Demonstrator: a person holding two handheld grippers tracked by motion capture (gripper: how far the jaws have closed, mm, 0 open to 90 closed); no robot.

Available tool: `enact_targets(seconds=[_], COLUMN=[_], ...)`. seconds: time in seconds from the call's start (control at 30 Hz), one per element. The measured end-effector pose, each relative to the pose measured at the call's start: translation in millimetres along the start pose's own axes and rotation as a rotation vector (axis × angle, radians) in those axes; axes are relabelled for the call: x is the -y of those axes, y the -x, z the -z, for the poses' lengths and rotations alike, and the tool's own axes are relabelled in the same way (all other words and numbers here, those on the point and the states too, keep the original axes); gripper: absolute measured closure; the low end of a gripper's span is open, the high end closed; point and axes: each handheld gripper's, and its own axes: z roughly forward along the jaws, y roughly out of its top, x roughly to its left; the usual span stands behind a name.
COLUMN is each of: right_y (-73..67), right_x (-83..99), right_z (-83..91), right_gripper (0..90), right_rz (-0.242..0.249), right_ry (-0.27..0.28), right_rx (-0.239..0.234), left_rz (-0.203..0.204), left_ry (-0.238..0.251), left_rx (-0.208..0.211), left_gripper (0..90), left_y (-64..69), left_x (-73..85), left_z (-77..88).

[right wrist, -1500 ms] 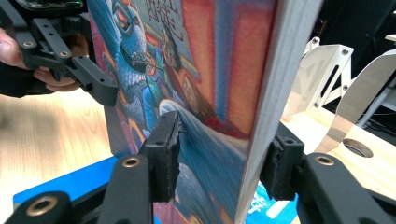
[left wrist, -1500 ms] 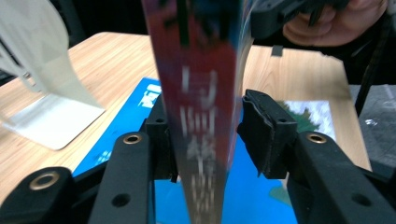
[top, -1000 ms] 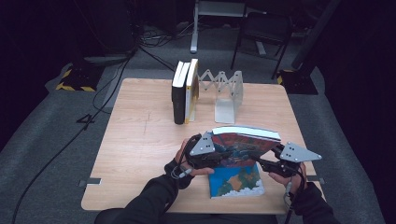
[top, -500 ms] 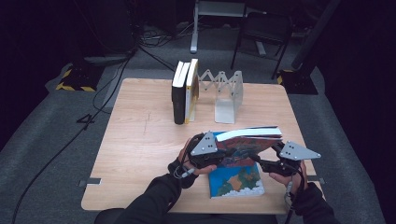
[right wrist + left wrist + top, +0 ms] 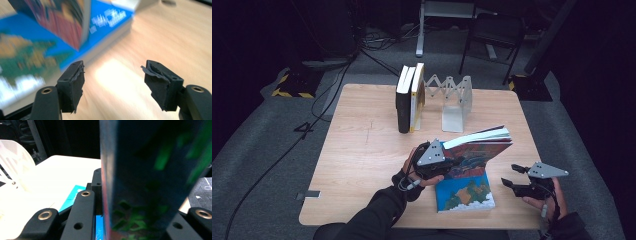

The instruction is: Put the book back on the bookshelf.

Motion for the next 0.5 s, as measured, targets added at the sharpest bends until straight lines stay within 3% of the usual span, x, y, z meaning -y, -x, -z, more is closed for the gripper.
enact_targets(seconds=[0.23,0.4,0.5], right_y=[5.8,9.3,15.0], right_x=[30.8,40.4,46.3], right_z=[6.6,8.9,6.7], right_gripper=[30.9,29.1,28.8], right_rz=[-0.055,-0.066,-0.105], right_ry=[-0.070,-0.094,-0.103], right_rx=[-0.006,0.010,0.004], left_rz=[-0.002,0.006,0.011], left_ry=[-0.001,0.002,0.002], left_rx=[-0.003,-0.018,-0.034], left_gripper=[73.8,73.8,73.9], left_y=[0.0,1.3,0.6], left_x=[0.1,0.2,-0.1], left_z=[0.2,-0.9,-2.4])
